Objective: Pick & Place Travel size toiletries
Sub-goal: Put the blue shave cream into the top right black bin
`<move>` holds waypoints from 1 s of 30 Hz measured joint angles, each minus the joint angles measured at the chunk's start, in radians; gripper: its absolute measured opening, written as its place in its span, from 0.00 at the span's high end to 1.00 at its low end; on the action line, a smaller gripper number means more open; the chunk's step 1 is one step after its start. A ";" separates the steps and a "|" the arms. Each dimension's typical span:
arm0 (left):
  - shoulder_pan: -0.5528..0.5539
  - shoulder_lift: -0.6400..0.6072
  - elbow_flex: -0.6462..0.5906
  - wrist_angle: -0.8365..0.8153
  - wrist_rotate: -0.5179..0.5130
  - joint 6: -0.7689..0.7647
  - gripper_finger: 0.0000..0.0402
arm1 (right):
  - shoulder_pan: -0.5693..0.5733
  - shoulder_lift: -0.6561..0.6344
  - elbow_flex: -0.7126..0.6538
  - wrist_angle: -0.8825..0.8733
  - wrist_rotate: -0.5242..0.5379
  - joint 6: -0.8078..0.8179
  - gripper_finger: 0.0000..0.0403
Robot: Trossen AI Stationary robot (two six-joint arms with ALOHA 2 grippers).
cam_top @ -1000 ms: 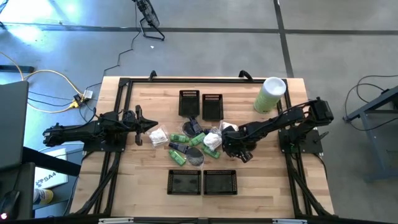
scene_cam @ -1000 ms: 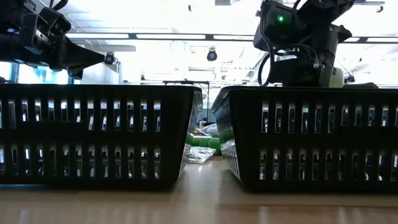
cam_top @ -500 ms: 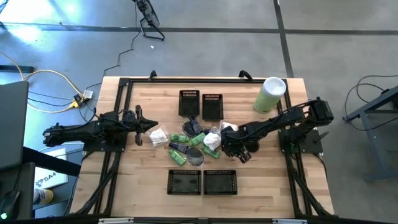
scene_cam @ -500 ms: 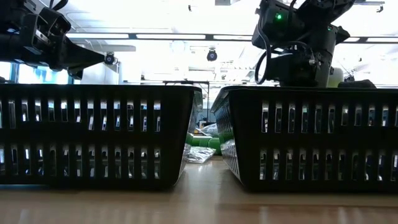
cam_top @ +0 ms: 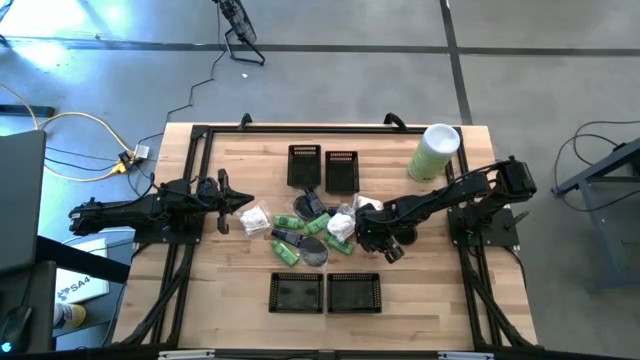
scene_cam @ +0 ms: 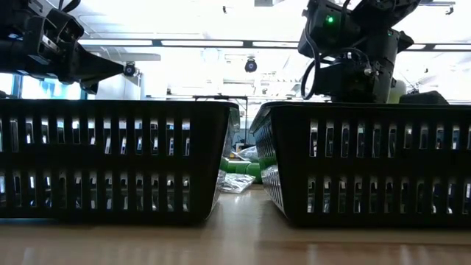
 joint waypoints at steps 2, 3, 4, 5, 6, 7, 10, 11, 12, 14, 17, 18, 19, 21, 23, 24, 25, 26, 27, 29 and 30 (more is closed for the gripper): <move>0.000 0.000 0.000 0.000 0.000 0.000 1.00 | 0.000 0.000 0.000 0.007 0.000 0.011 0.70; 0.000 0.000 0.000 0.000 0.000 0.000 1.00 | 0.000 0.000 0.000 0.013 0.000 0.025 0.70; 0.000 0.000 0.000 0.000 0.000 0.000 1.00 | 0.000 -0.001 0.000 0.022 0.000 0.038 0.70; 0.000 0.000 0.000 0.000 0.000 0.000 1.00 | 0.000 -0.005 0.000 0.027 0.000 0.048 0.70; 0.000 0.000 0.000 0.000 0.000 0.000 1.00 | 0.000 -0.008 0.000 0.029 0.000 0.055 0.69; 0.000 0.000 0.000 0.000 0.000 0.000 1.00 | 0.000 -0.012 0.000 0.037 0.000 0.061 0.68; 0.000 0.000 0.000 0.000 0.000 0.000 1.00 | 0.000 -0.037 0.000 0.049 0.000 0.078 0.68; 0.000 0.000 0.000 0.000 0.000 0.000 1.00 | 0.000 -0.048 0.000 0.057 0.000 0.079 0.69; 0.000 0.000 0.000 0.000 0.000 0.000 1.00 | 0.000 -0.061 0.000 0.066 0.000 0.079 0.70; 0.000 0.000 0.000 0.000 0.000 0.000 1.00 | 0.000 -0.085 0.000 0.079 0.000 0.089 0.70; 0.000 0.000 0.000 0.000 0.000 0.000 1.00 | 0.000 -0.137 0.000 0.118 0.002 0.127 0.70; 0.000 0.000 0.000 0.000 0.000 0.000 1.00 | 0.000 -0.153 0.000 0.135 0.007 0.138 0.69; 0.000 0.000 0.000 0.000 0.000 0.000 1.00 | 0.000 -0.169 0.000 0.156 0.019 0.150 0.69; 0.000 0.000 0.000 0.000 0.000 0.000 1.00 | 0.000 -0.205 0.000 0.188 0.045 0.157 0.69; 0.000 0.000 0.000 0.000 0.000 0.000 1.00 | 0.000 -0.231 0.000 0.238 0.089 0.158 0.69; 0.000 0.000 0.000 0.000 0.000 0.000 1.00 | 0.000 -0.246 0.002 0.264 0.108 0.158 0.70; 0.000 0.000 0.000 0.000 0.000 0.000 1.00 | -0.001 -0.259 0.002 0.278 0.131 0.158 0.70; 0.000 0.000 0.000 0.000 0.000 0.000 1.00 | -0.003 -0.268 0.002 0.293 0.151 0.158 0.70; 0.000 0.000 0.000 0.000 0.000 0.000 1.00 | -0.006 -0.275 0.001 0.323 0.169 0.158 0.70; 0.000 0.000 0.000 0.000 0.000 0.000 1.00 | -0.013 -0.285 0.002 0.378 0.204 0.158 0.70; 0.000 0.000 0.000 0.000 0.000 0.000 1.00 | -0.017 -0.285 0.002 0.398 0.221 0.158 0.69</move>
